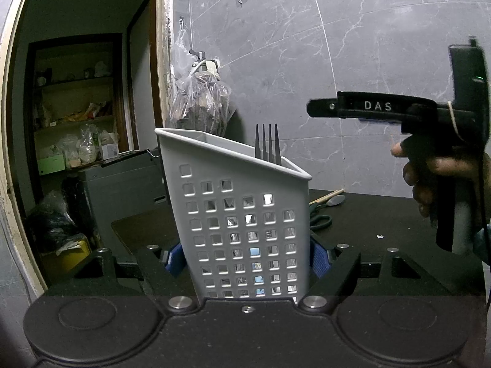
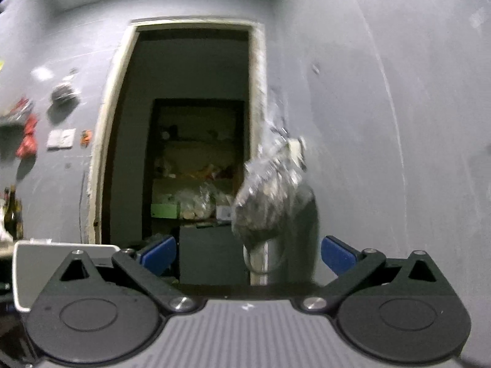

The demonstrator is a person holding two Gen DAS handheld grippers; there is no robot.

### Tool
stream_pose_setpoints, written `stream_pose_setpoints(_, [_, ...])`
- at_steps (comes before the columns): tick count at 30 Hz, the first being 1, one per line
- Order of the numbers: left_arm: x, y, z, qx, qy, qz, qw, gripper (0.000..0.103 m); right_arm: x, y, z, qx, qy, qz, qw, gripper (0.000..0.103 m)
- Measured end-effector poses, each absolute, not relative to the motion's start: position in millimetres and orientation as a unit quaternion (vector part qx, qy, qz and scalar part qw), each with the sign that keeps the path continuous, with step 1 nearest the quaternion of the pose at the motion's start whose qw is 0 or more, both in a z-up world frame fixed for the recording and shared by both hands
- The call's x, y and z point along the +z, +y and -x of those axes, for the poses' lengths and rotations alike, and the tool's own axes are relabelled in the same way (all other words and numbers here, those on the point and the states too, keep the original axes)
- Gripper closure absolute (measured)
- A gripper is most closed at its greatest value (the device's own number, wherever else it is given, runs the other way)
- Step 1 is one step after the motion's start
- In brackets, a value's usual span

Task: Organize utensils
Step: 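Move the open right gripper back toward the remaining utensils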

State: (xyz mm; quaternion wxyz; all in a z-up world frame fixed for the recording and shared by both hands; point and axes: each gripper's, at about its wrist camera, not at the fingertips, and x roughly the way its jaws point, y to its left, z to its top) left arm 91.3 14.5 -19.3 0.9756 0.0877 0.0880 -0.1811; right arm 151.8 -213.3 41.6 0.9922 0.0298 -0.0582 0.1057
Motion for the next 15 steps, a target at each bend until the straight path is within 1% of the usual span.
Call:
stream_pose_setpoints(7, [-19, 14, -91, -0.181, 0.088, -0.088, 0.976, 0.025, 30, -266, -194, 0.077, 0.056, -0.190, 0.977, 0.000])
stream_pose_setpoints(15, [-20, 14, -91, -0.181, 0.088, -0.088, 0.976, 0.025, 3, -293, -219, 0.052, 0.135, -0.243, 0.959, 0.000])
